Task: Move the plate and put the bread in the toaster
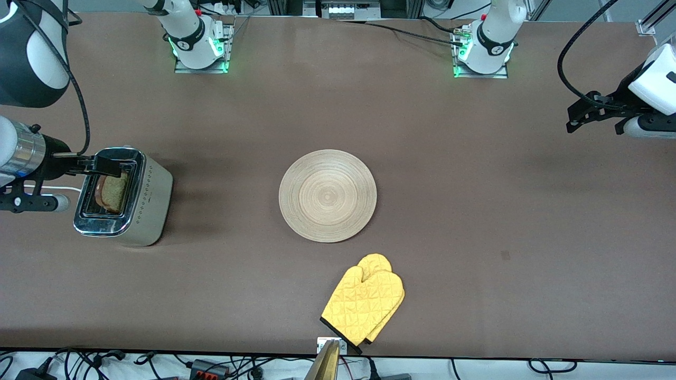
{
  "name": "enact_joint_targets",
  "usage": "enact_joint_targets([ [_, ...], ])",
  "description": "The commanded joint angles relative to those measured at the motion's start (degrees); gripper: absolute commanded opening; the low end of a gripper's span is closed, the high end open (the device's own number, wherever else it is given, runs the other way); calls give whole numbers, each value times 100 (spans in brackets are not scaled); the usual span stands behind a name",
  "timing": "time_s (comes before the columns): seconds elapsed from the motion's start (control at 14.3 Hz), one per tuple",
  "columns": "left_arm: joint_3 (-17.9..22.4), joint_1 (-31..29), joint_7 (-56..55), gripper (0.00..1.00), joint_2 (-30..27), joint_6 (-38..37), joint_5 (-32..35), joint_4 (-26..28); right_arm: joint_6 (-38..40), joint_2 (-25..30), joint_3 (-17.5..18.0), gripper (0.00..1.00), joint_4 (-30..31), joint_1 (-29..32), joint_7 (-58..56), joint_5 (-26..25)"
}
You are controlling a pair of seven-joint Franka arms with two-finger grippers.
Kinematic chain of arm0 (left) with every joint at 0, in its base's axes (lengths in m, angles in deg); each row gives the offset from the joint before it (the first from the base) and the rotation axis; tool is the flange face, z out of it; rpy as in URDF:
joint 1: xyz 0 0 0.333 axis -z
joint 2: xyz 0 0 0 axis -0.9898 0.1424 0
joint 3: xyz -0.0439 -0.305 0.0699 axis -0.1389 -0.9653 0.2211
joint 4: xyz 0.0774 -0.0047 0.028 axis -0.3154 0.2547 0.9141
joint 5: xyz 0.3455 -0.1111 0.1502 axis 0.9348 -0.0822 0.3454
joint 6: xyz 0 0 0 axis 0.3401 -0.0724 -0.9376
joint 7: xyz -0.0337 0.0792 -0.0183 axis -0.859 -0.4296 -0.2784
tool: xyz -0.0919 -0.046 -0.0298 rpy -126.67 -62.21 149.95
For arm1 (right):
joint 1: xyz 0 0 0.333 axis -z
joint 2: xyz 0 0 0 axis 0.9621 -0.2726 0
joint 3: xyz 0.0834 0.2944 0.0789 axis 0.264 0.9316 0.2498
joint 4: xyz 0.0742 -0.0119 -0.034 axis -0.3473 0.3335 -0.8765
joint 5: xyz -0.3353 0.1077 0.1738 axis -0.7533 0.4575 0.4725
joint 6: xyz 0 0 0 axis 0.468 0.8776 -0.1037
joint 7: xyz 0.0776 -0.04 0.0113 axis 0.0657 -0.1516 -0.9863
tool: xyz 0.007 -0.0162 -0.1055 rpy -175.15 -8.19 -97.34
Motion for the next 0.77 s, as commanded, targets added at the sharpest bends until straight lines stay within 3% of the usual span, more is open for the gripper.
enact_joint_targets([
  [0.0,-51,-42,80,100,68,-111,51,-168,40,-4,-25,100,10,107,-71,128],
  [0.42,-51,-42,80,100,68,-111,51,-168,-3,-4,27,100,10,424,-159,383],
  [0.63,-51,-42,80,100,68,-111,51,-168,-12,521,106,100,447,415,-72,199],
  [0.7,-51,-42,80,100,68,-111,51,-168,-30,723,307,100,710,485,-54,59],
])
